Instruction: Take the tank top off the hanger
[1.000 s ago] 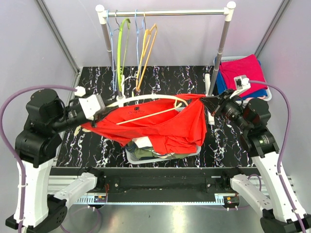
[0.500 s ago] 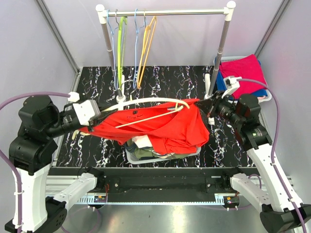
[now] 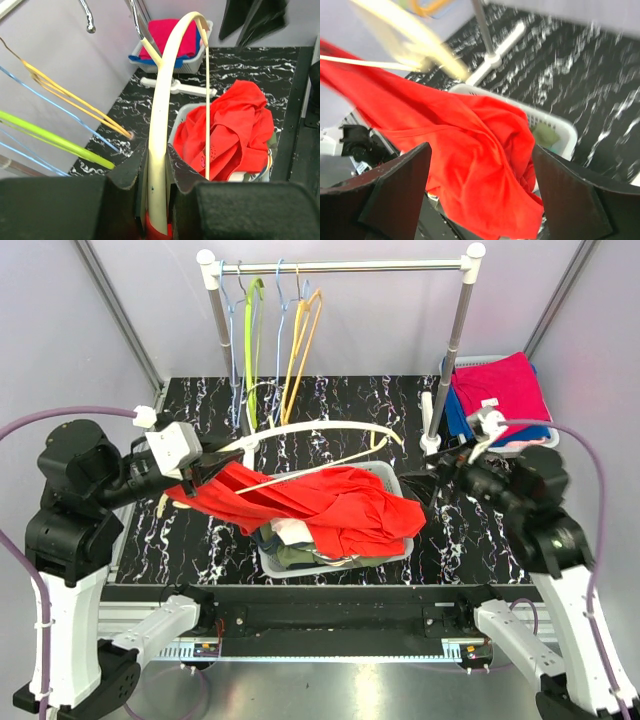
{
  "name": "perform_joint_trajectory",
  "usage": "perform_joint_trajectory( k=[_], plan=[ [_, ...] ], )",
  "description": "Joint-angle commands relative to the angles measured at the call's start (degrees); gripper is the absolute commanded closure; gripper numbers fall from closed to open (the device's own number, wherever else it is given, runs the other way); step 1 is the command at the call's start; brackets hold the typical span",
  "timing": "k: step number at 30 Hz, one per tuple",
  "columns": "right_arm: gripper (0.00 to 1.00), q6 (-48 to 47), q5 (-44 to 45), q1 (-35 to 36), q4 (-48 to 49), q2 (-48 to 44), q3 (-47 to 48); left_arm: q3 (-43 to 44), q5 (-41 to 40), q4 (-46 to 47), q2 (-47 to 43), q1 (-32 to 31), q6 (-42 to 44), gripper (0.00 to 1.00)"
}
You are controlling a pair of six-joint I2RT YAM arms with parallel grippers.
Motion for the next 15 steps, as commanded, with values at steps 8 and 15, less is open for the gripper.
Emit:
perform_joint_trajectory(
  k=[8,15],
  plan=[
    [0.07,-8.88,-12.78,0.18,-6.0,-0.21,14.55,-5.49,8.18,3.57,0.49,0.47,6.45,1.0],
    [0.09,-11.78,-18.76,0.27,-6.87,5.86,19.3,-4.71,15.91,-0.82,0.93,0.47,11.21,1.0]
  ],
)
